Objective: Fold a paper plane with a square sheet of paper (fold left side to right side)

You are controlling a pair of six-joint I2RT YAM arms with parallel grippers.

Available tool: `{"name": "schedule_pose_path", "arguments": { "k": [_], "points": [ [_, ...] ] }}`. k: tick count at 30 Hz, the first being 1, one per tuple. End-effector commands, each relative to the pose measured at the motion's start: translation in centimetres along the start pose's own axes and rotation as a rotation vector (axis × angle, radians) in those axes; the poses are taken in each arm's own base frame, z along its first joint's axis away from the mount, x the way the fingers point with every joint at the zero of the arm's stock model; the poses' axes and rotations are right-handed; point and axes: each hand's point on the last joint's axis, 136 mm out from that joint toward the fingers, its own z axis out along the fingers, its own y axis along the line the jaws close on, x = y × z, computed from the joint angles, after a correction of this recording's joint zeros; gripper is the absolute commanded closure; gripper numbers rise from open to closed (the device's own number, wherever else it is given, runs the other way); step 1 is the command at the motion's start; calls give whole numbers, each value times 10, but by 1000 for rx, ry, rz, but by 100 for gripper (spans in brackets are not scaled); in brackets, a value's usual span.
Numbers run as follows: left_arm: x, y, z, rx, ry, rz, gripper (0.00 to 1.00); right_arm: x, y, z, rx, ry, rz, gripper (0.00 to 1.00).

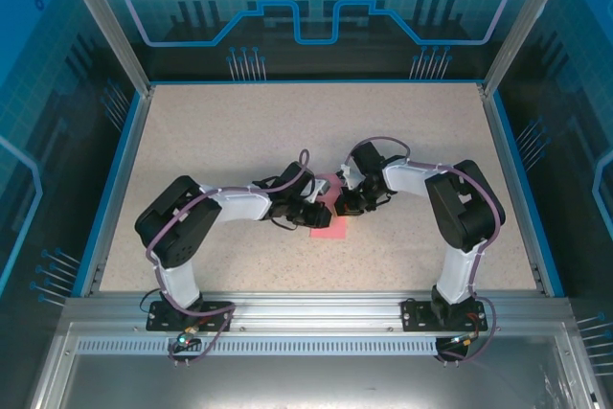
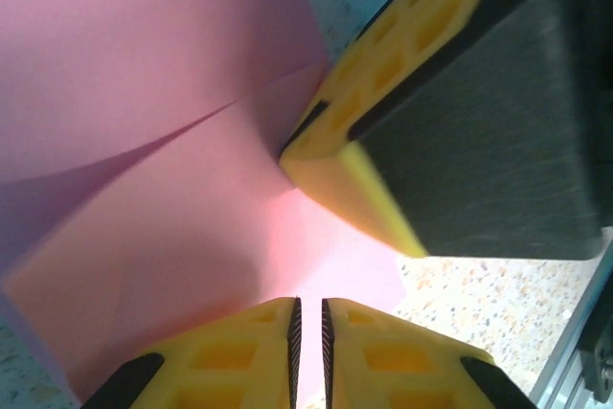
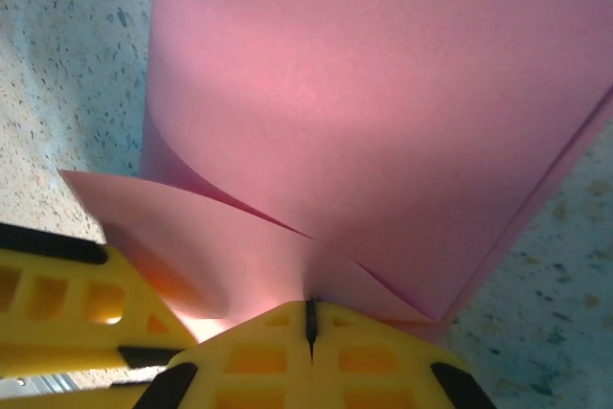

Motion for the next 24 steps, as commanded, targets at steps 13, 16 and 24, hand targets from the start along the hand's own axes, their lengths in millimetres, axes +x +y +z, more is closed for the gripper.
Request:
{"name": "schedule_pose_path", "arguments": {
  "k": [13, 16, 24],
  "points": [
    [44, 22, -5, -56, 84, -14, 84, 12, -24, 3, 96, 56, 33, 100],
    [53, 24, -10, -60, 94, -12, 83, 12, -26, 1, 99, 55, 36, 100],
    [73, 32, -21, -90, 117, -7, 84, 10, -26, -2, 101, 49, 34, 100]
  ]
}}
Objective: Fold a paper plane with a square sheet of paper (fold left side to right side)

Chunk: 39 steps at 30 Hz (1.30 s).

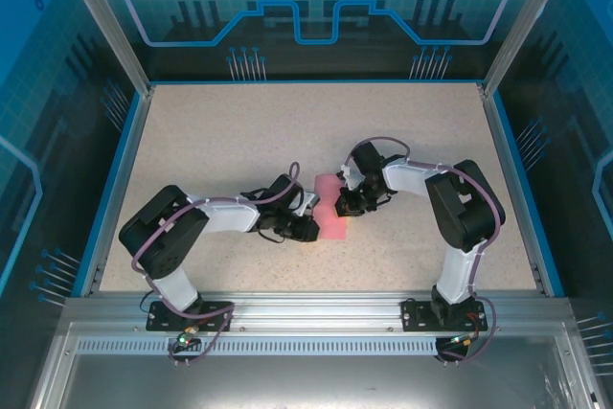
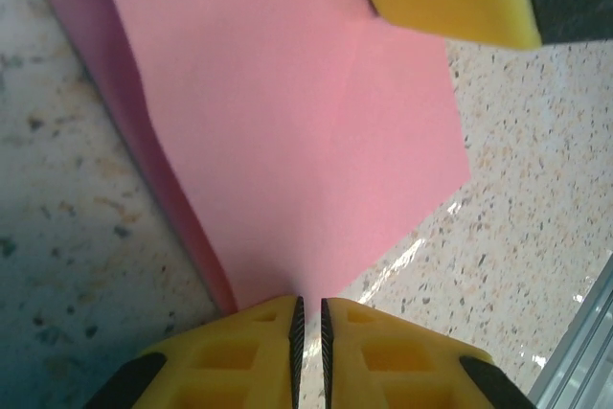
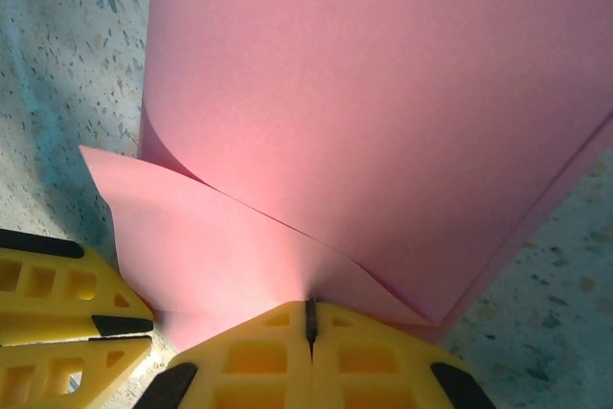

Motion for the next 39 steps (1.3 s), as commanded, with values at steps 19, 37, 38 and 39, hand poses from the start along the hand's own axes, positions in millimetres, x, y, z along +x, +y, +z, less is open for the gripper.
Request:
{"name": "schedule_pose_path", "arguments": {
  "k": [19, 37, 38, 39],
  "points": [
    [-20, 5, -45, -74, -151, -3, 62, -4, -35, -57, 84, -205, 39, 72],
    [-87, 12, -22, -151, -238, 29, 54, 4, -11, -63, -252, -289, 67, 38],
    [-87, 13, -21, -157, -237, 32, 57, 4, -9, -62, -264, -284, 63, 38],
    [-88, 15, -21, -164, -241, 36, 62, 4, -7, -60, -278, -277, 58, 37]
  ]
}}
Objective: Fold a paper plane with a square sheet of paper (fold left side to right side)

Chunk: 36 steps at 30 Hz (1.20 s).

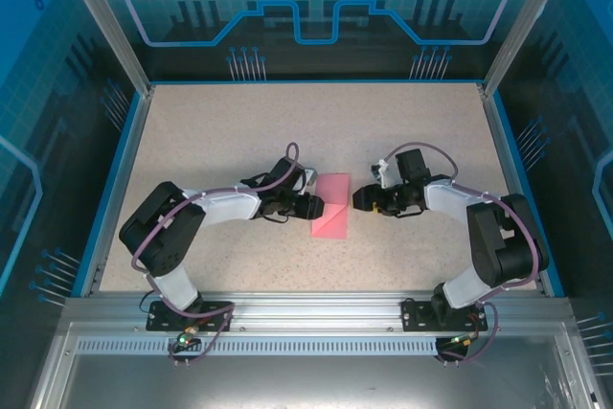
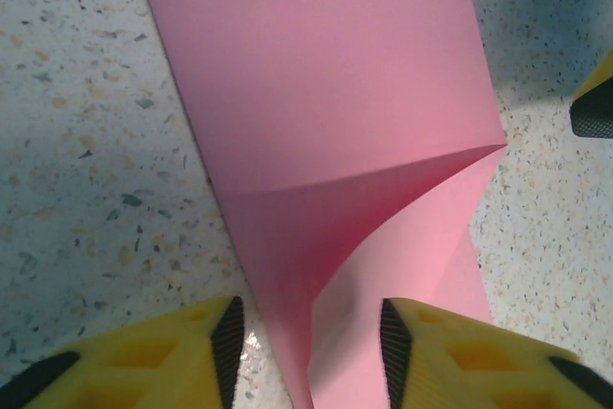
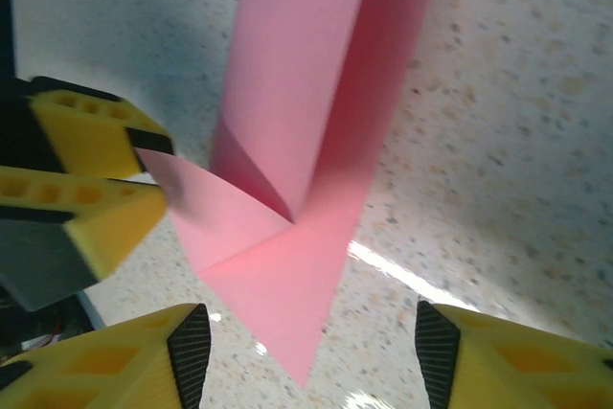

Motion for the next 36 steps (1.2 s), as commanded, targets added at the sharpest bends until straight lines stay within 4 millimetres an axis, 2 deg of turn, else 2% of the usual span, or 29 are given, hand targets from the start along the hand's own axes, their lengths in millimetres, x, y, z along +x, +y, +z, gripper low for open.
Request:
{"name": "schedule_pose_path", "arguments": {
  "k": [1, 6, 9, 15, 21, 24, 26, 30, 33, 36],
  "points": [
    [-16, 2, 1, -18, -45, 30, 66, 5, 12, 7, -95, 32, 3, 36],
    [-18, 0, -1, -9, -70, 36, 80, 8, 17, 20, -131, 81, 18, 34],
    [-17, 1, -4, -12, -73, 36, 84, 6, 22, 28, -152, 98, 21, 33],
    [-12, 4, -6, -21, -70, 34, 85, 2, 31, 41, -159, 123, 13, 34],
    [-12, 5, -7, -23, -76, 28, 84, -2, 39, 56, -175, 148, 26, 42],
    [-14, 4, -12, -25, -92, 25, 80, 1, 40, 61, -179, 165, 36, 52],
    [-15, 4, -17, -26, -109, 20, 76, -2, 43, 61, -192, 155, 34, 63],
    [-18, 1, -35, -18, -156, 0, 62, -14, 55, 51, -238, 108, -9, 82],
    [-22, -3, -56, 11, -198, -56, 48, -19, 59, 38, -242, 62, -45, 88],
    [-28, -15, -86, 69, -269, -101, 32, -29, 64, 16, -247, -20, -87, 90]
  ]
}}
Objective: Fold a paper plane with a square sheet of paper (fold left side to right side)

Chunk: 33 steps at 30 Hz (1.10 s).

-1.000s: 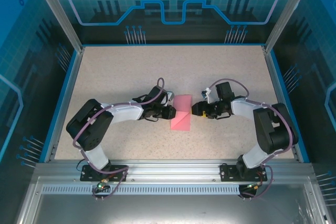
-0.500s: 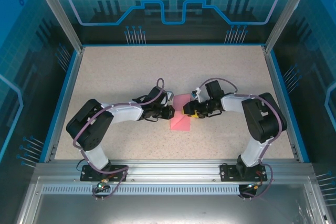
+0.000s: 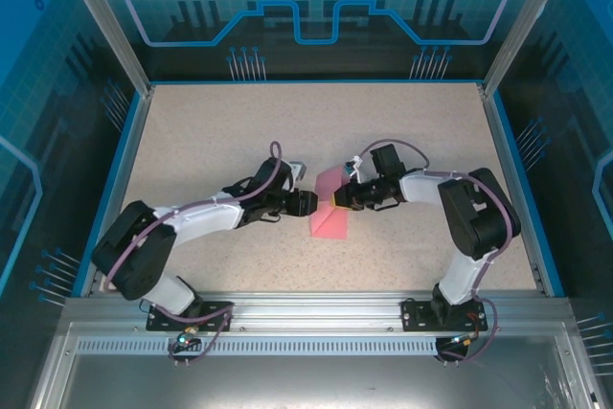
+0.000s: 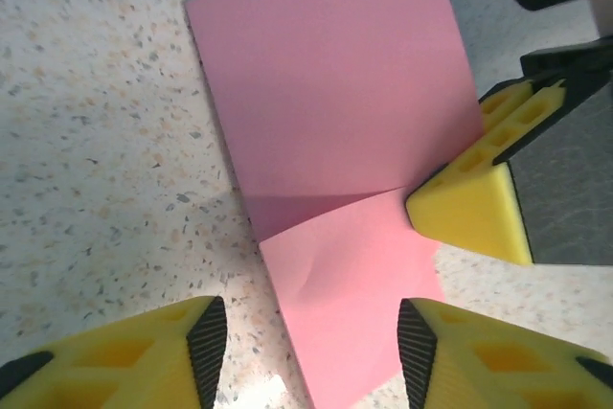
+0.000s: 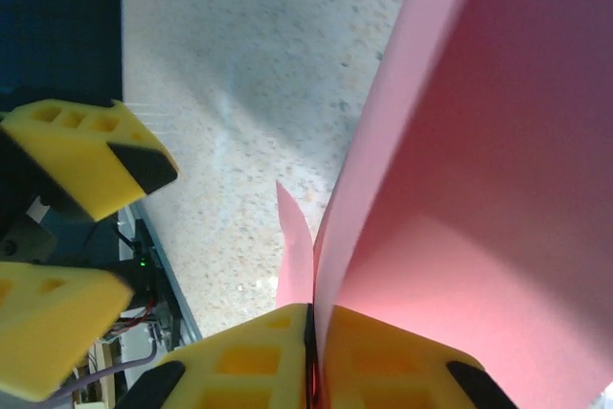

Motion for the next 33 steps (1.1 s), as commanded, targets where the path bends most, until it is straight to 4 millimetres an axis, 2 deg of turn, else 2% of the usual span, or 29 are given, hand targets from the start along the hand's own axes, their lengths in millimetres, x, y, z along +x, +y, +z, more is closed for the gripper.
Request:
{"name": "schedule_pose_path", "arguments": {
  "k": [1, 5, 10, 14, 16, 19, 26, 31, 33],
  "points": [
    [-19, -16, -39, 72, -109, -76, 28, -18, 25, -33, -56, -118, -103, 90],
    [-38, -49, -87, 221, -215, -59, 9, -30, 61, -69, -125, -209, -209, 89],
    [-51, -96, -137, 432, -284, 4, 4, -30, 120, -110, -196, -262, -385, 88],
    [-56, -123, -168, 575, -339, 58, 3, -19, 173, -141, -288, -289, -526, 88],
    [-57, -132, -180, 625, -358, 83, 3, -11, 194, -151, -326, -292, -580, 88],
    [-57, -147, -194, 712, -376, 127, 3, 4, 221, -159, -377, -272, -646, 87],
    [-50, -170, -208, 815, -383, 206, 6, 29, 263, -156, -468, -199, -733, 87],
    [-47, -182, -209, 843, -376, 245, 17, 36, 280, -153, -513, -173, -767, 86],
    [-48, -184, -210, 848, -386, 248, 26, 36, 282, -153, -516, -171, -767, 86]
  ]
}}
